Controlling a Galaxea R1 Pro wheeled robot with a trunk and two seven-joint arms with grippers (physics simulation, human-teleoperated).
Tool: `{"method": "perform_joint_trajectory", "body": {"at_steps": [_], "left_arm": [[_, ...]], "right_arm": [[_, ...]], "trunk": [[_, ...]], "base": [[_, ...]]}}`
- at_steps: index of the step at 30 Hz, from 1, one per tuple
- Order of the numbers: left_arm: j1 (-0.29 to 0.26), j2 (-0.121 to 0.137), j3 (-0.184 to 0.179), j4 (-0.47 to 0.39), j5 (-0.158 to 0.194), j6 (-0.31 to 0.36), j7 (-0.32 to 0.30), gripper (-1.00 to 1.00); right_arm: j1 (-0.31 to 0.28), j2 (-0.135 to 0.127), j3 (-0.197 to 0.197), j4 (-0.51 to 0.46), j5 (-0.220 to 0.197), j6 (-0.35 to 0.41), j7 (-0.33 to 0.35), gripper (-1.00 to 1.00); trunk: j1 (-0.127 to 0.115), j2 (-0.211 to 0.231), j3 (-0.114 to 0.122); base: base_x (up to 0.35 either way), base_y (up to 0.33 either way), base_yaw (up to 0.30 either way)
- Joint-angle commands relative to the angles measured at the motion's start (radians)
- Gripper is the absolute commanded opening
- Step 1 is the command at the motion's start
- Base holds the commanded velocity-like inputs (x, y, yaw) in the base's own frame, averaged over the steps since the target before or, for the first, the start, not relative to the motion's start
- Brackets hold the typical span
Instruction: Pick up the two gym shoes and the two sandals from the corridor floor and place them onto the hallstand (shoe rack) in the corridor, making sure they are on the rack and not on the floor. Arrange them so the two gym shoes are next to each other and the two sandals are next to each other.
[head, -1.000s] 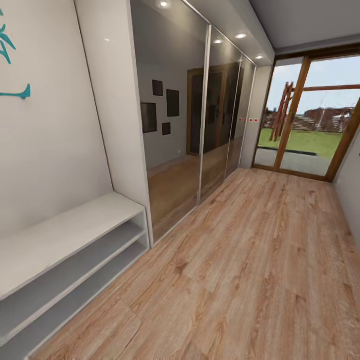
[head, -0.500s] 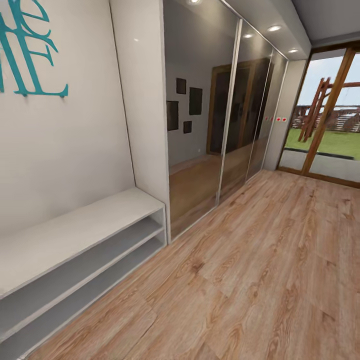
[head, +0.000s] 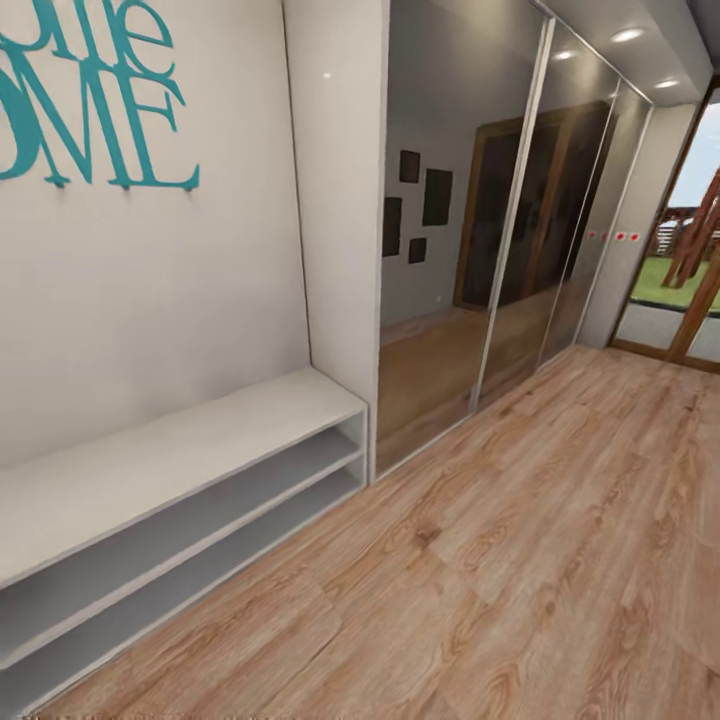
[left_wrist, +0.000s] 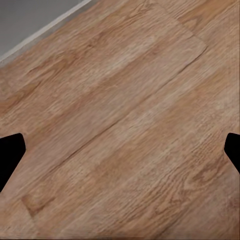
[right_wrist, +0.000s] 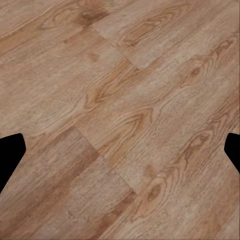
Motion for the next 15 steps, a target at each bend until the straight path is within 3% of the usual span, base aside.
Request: {"method": "perform_joint_trajectory", "body": {"at_steps": [1,15], "left_arm": [[-0.001,0.0,0.001,0.001,0.001,-0.003,0.0,1.0],[0.0,0.001,-0.003,0.003,0.019,-0.005,-0.008,1.0]], "right_arm": [[0.0,0.0,-0.002,0.001,0.003,-0.003,0.0,1.0],[0.0,0.0,-0.002,-0.001,0.0,-0.003,0.001,1.0]], "trunk": [[0.0,0.0,-0.002],[0.0,0.0,-0.014]], "base": [[0.0,0.0,0.269],[0.0,0.0,0.26]]}}
